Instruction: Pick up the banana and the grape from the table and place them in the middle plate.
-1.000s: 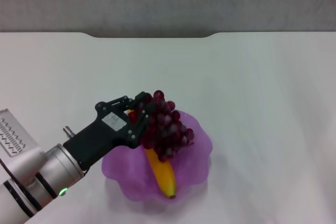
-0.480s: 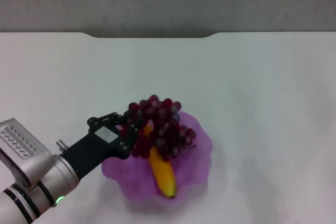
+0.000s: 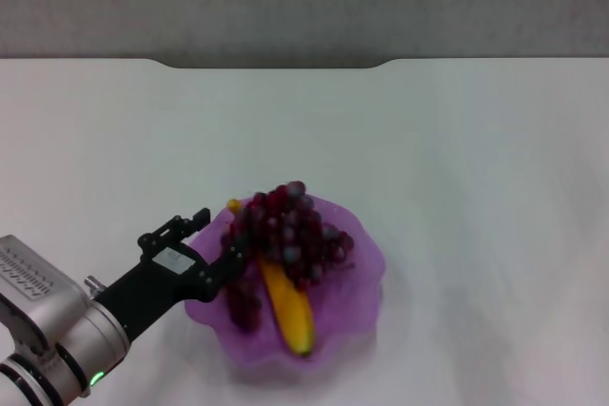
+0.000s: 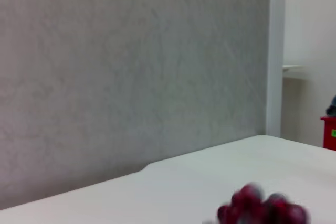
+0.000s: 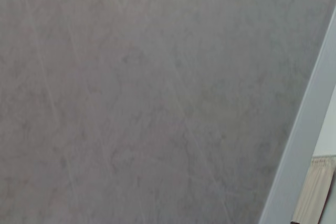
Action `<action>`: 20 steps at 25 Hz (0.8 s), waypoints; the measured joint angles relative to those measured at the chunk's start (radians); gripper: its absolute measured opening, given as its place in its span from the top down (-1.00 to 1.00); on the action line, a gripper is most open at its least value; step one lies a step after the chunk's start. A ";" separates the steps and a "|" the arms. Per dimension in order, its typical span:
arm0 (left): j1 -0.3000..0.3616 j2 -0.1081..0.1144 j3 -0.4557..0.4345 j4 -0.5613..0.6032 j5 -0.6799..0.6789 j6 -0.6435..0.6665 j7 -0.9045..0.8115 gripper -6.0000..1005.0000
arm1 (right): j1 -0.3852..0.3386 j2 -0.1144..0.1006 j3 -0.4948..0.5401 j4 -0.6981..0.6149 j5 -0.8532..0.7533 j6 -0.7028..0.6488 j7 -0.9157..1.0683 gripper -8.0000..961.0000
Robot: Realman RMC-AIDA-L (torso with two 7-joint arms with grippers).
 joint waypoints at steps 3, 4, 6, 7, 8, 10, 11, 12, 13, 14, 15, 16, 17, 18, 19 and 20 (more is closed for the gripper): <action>0.011 0.003 -0.007 -0.016 0.000 0.009 0.003 0.09 | 0.000 0.000 0.000 0.000 0.000 0.000 0.000 0.99; 0.015 0.003 -0.009 -0.022 0.000 0.015 0.006 0.05 | 0.000 0.000 0.000 0.000 0.000 0.000 0.000 0.99; 0.024 0.004 -0.022 -0.036 0.000 0.024 0.023 -0.41 | 0.000 0.000 -0.001 0.000 0.000 0.001 0.000 0.99; 0.031 0.005 -0.038 -0.041 0.000 0.036 0.048 -0.45 | 0.000 0.000 -0.001 0.000 0.000 0.002 0.000 0.99; 0.035 0.005 -0.051 -0.042 0.000 0.049 0.065 -0.49 | 0.000 0.000 -0.001 0.000 0.000 0.002 0.000 0.99; 0.045 0.005 -0.087 -0.043 0.000 0.093 0.113 -0.57 | 0.000 0.000 -0.001 0.000 0.000 0.004 0.000 0.99; 0.051 0.004 -0.111 -0.043 0.000 0.125 0.142 -0.61 | 0.002 0.000 -0.001 0.000 0.000 0.005 0.000 0.99; 0.056 0.004 -0.139 -0.044 0.000 0.157 0.166 -0.65 | 0.005 0.000 0.000 0.003 0.000 0.006 0.000 0.99; 0.061 0.004 -0.164 -0.044 0.000 0.186 0.184 -0.64 | 0.007 0.000 0.001 0.008 0.000 0.006 0.000 0.99; 0.065 0.004 -0.192 -0.043 0.000 0.215 0.198 -0.63 | 0.010 0.000 0.001 0.014 0.000 0.005 0.000 0.99; 0.067 0.004 -0.218 -0.042 0.000 0.246 0.206 -0.62 | 0.013 0.000 0.001 0.021 0.000 0.004 0.000 0.99; 0.069 0.004 -0.240 -0.040 0.000 0.262 0.209 -0.61 | 0.015 0.000 0.001 0.024 0.000 0.002 0.000 0.99; 0.072 0.005 -0.260 -0.038 0.000 0.274 0.210 -0.61 | 0.016 0.000 0.002 0.028 0.000 0.001 0.000 0.99; 0.080 0.005 -0.290 -0.037 0.000 0.282 0.210 -0.57 | 0.019 0.000 0.003 0.035 0.000 0.001 0.003 0.99; 0.091 0.005 -0.324 -0.037 0.000 0.285 0.210 -0.52 | 0.023 0.000 0.005 0.043 0.001 -0.001 0.006 0.99; 0.097 0.005 -0.337 -0.037 0.000 0.286 0.211 -0.48 | 0.030 0.001 0.006 0.057 0.001 -0.004 0.012 0.99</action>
